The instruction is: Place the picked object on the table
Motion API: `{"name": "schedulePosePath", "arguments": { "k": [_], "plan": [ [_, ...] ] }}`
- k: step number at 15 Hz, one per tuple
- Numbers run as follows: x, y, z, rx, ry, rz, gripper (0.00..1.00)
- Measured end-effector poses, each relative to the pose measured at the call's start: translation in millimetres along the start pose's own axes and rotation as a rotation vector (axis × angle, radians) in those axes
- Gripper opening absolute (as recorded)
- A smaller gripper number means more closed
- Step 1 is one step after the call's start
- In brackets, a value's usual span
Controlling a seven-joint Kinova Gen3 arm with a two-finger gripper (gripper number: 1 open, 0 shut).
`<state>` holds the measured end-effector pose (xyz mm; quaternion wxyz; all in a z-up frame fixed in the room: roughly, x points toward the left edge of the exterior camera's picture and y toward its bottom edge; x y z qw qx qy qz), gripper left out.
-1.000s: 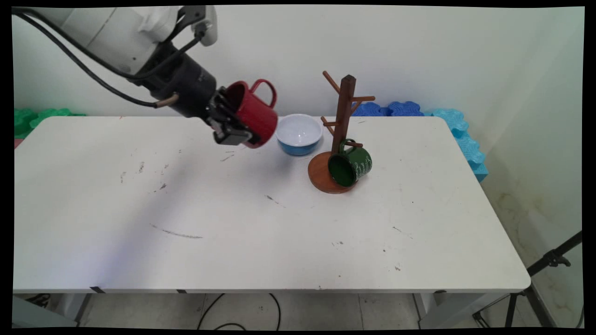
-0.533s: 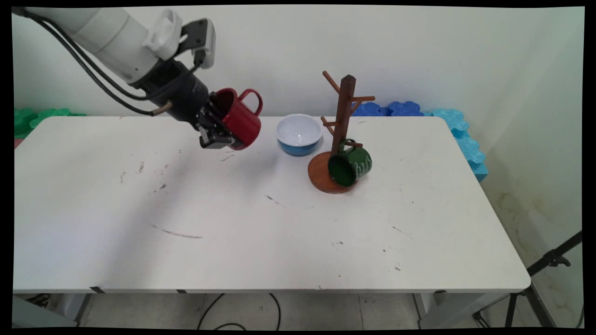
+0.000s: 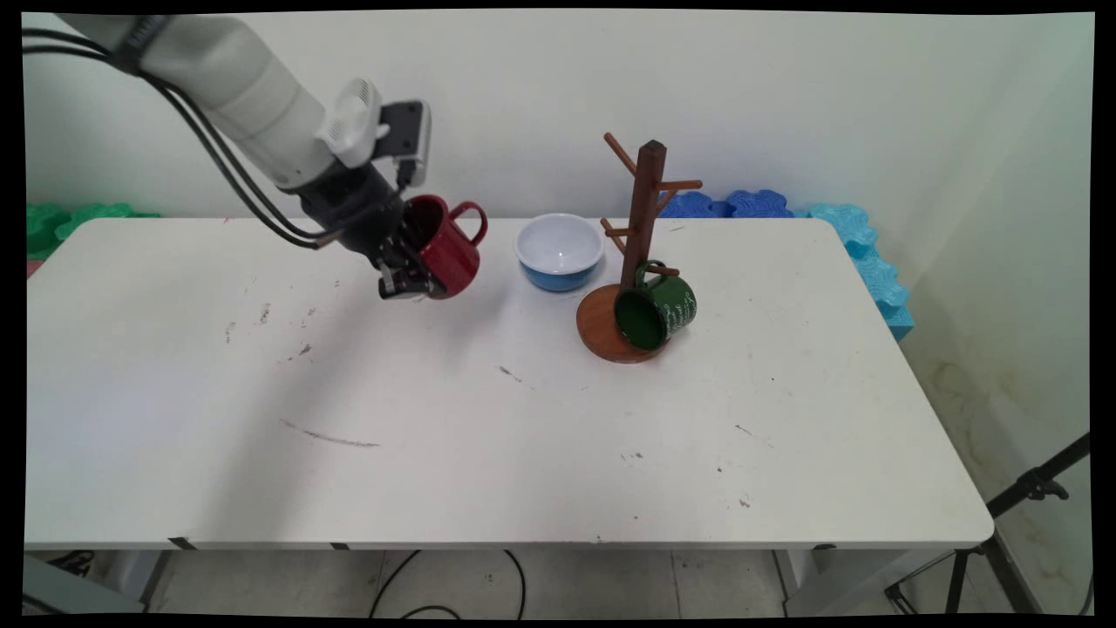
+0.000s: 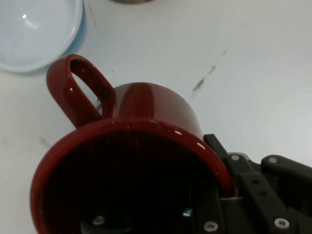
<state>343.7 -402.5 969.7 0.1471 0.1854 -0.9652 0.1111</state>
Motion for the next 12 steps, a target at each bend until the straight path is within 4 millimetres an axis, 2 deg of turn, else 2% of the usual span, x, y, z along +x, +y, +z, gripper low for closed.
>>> {"name": "schedulePosePath", "arguments": {
  "k": [7, 12],
  "plan": [
    [12.0, -18.8, 53.7, -0.003, -0.072, 0.034, 0.00],
    [18.1, -30.0, 82.7, -0.013, -0.097, 0.031, 0.00]
  ]
}}
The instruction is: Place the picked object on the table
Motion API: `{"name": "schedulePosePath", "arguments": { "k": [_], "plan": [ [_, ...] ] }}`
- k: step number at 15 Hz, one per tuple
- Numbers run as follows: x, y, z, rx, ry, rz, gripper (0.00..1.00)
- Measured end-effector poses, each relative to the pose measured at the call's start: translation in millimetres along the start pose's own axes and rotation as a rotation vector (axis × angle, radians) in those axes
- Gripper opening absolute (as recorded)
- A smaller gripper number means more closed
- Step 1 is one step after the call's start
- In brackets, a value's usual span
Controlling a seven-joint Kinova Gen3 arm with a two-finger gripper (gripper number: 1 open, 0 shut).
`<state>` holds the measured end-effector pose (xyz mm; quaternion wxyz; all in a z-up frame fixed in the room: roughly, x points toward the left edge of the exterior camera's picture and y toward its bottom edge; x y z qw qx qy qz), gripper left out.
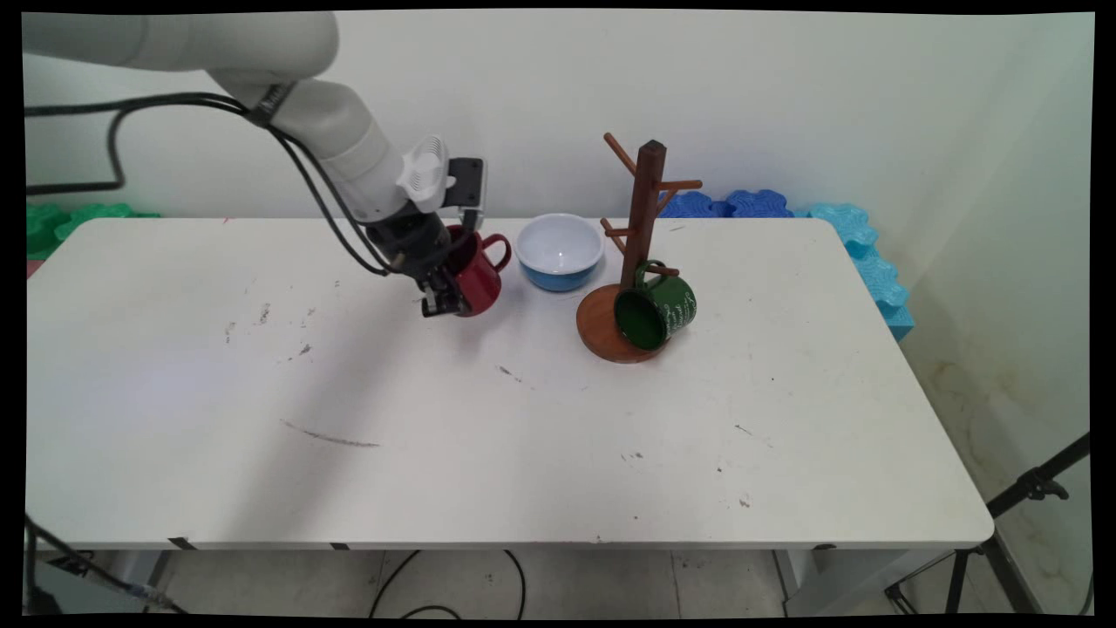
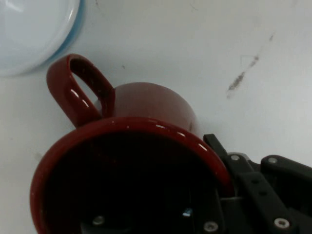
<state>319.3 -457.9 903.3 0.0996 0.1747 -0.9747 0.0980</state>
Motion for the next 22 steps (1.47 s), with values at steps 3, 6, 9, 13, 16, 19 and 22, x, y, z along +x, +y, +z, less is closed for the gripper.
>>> {"name": "schedulePosePath", "arguments": {
  "k": [3, 6, 9, 13, 16, 19, 22],
  "plan": [
    [5.4, -5.1, 14.1, -0.017, -0.005, -0.005, 0.00],
    [9.0, -8.2, 24.0, -0.037, -0.013, -0.008, 0.00],
    [10.8, -11.5, 32.9, -0.056, -0.025, -0.005, 0.00],
    [11.6, -15.4, 41.6, -0.073, -0.040, -0.004, 0.00],
    [12.1, -16.7, 45.6, -0.085, -0.045, -0.005, 0.00],
    [12.6, -17.4, 48.4, -0.094, -0.046, -0.007, 0.00],
    [13.1, -17.6, 50.3, -0.101, -0.044, -0.007, 0.00]
  ]
}}
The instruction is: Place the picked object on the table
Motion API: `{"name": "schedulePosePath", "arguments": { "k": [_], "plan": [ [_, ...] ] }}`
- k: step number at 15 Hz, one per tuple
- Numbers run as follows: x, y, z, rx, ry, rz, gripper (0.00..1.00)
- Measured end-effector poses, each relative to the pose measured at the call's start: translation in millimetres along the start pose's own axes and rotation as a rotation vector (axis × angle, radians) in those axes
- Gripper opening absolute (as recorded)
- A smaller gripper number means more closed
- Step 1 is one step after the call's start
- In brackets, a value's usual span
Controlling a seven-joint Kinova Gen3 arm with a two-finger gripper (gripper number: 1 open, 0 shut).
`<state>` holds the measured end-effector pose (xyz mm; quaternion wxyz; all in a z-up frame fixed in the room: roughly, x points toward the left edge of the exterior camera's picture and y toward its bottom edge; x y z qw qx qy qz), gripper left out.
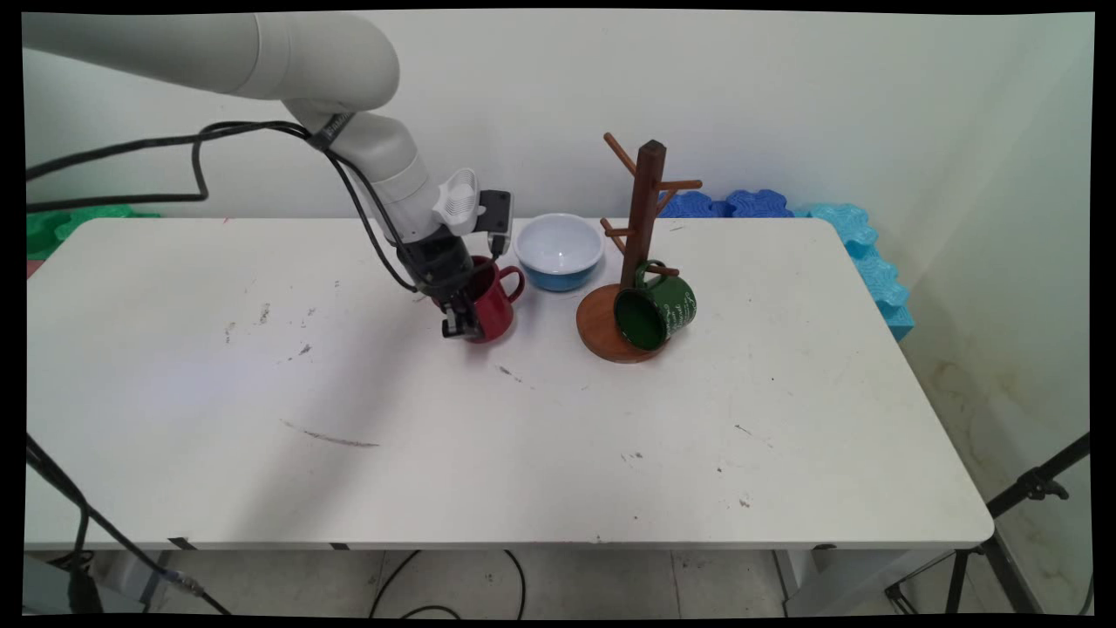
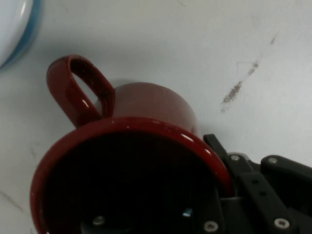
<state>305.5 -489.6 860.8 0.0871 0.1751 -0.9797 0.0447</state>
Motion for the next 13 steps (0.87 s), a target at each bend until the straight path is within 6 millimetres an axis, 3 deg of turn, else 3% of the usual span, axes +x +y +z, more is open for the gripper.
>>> {"name": "schedulePosePath", "arguments": {
  "k": [4, 5, 13],
  "plan": [
    [-0.3, 0.1, 1.5, -0.008, 0.003, 0.000, 0.00],
    [-0.4, 0.2, 1.8, -0.009, 0.004, 0.000, 1.00],
    [-1.2, 2.2, -2.5, -0.014, 0.049, -0.002, 1.00]
  ]
}}
